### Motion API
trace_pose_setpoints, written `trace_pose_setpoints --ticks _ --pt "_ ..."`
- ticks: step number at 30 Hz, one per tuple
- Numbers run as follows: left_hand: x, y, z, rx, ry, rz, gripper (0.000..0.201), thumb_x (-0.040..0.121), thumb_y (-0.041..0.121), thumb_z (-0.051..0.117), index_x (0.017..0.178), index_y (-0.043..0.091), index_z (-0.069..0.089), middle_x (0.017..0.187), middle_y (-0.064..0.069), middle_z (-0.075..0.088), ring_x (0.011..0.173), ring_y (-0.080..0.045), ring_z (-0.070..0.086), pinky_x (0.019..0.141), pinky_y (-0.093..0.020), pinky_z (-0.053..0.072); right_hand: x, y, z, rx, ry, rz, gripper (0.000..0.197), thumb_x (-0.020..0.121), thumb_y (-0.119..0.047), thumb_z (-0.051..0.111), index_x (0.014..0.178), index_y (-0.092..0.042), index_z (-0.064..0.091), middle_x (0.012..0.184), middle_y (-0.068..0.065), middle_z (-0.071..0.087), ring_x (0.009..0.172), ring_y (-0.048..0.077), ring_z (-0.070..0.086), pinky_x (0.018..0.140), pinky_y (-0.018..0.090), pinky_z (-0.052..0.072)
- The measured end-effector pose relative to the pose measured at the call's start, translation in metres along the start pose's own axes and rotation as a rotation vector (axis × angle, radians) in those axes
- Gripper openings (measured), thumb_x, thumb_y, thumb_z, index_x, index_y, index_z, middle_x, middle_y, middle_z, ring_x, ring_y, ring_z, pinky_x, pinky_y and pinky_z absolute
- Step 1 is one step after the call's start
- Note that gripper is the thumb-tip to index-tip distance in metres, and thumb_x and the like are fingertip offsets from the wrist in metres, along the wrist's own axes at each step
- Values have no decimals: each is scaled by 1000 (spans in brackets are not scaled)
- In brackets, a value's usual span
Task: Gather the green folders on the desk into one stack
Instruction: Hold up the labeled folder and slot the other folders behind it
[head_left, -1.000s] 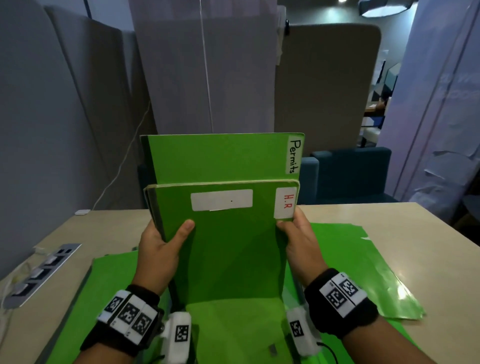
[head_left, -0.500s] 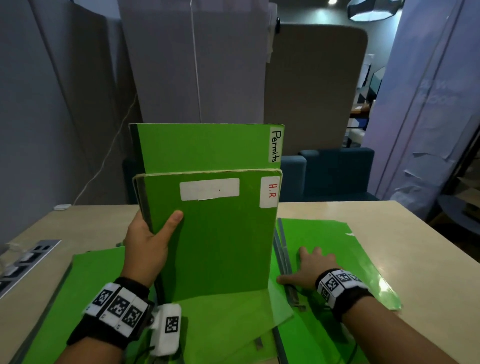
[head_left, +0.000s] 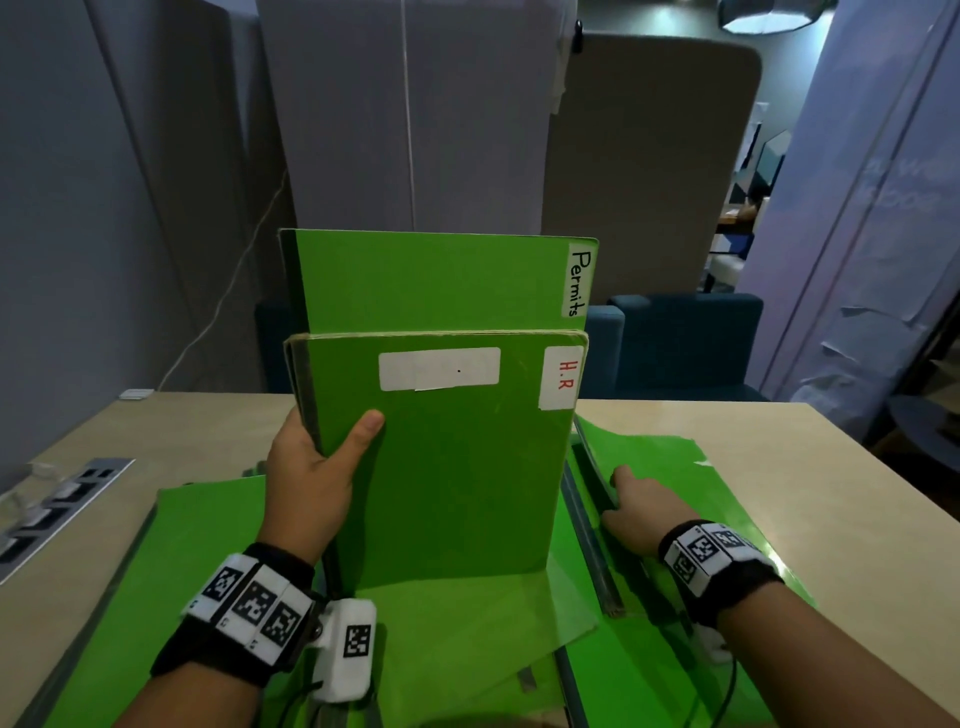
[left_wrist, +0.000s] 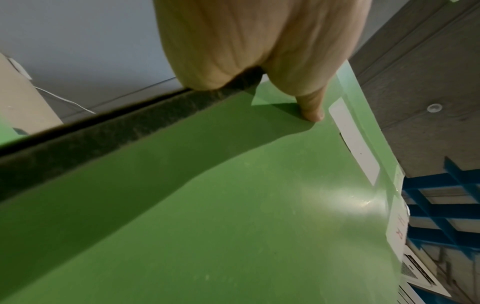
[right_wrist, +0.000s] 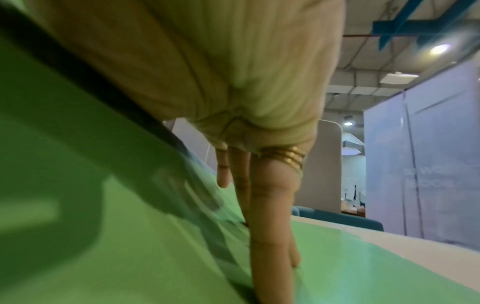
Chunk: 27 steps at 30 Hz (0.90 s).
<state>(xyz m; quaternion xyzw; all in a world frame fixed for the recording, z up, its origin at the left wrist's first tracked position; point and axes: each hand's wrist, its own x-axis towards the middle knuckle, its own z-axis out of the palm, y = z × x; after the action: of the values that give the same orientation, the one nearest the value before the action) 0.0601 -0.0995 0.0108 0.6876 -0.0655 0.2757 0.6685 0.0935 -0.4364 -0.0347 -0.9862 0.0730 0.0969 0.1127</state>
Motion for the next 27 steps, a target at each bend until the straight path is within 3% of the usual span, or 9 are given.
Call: trace_pose_setpoints --ticks 5,7,10,13,15,17,22,25,27 --pt "1 -1 0 3 9 7 32 91 19 70 122 19 64 107 10 74 96 1 72 75 -15 58 -26 14 -28 265 228 -1 41 102 -12 52 143 -6 52 104 13 64 69 14 59 56 24 44" --pt "2 -1 -1 5 15 6 34 89 23 71 123 19 64 107 9 75 97 -1 72 78 -17 59 -41 18 -36 392 410 -46 43 100 -8 55 143 -6 57 103 16 69 71 20 59 64 29 46" --pt "4 -3 0 29 23 9 37 89 27 71 124 17 65 109 7 75 99 -2 72 79 -18 60 -70 16 -37 574 587 -138 43 98 -1 57 140 -11 62 84 0 67 73 31 68 62 33 47" --pt "5 -4 2 54 40 16 38 88 30 71 124 18 64 108 9 74 96 3 71 76 -15 59 -106 -2 -19 709 707 -253 47 98 2 59 142 -17 57 87 -7 71 66 15 73 52 12 51" --pt "7 -4 5 72 50 21 39 87 33 71 123 20 63 106 11 73 95 6 70 75 -13 58 -123 -19 2 762 734 -329 50 98 1 60 143 -18 53 111 2 72 70 -10 69 52 2 48" --pt "8 -4 6 84 55 19 38 87 33 71 123 20 63 106 12 73 94 6 70 77 -16 58 -135 -36 27 796 715 -437 47 100 -5 58 145 -14 54 119 0 67 67 -19 64 54 8 55" --pt "10 -5 6 82 46 -20 39 89 28 72 125 18 62 111 5 75 98 -2 72 83 -28 59 -140 -68 52 827 652 -573 57 97 -35 53 153 -30 45 133 -10 66 40 7 63 45 24 58" --pt "10 -5 4 83 44 -32 33 91 25 72 122 24 62 109 8 75 98 0 72 81 -22 60 -136 -79 50 773 707 -604 61 91 -17 64 150 -15 51 122 1 71 47 3 66 42 19 56" --pt "10 -4 5 75 45 -49 30 92 23 72 120 26 62 107 10 75 97 1 72 78 -20 60 -137 -89 53 667 681 -660 67 83 -14 72 147 -9 53 93 2 77 53 -2 66 45 14 55"
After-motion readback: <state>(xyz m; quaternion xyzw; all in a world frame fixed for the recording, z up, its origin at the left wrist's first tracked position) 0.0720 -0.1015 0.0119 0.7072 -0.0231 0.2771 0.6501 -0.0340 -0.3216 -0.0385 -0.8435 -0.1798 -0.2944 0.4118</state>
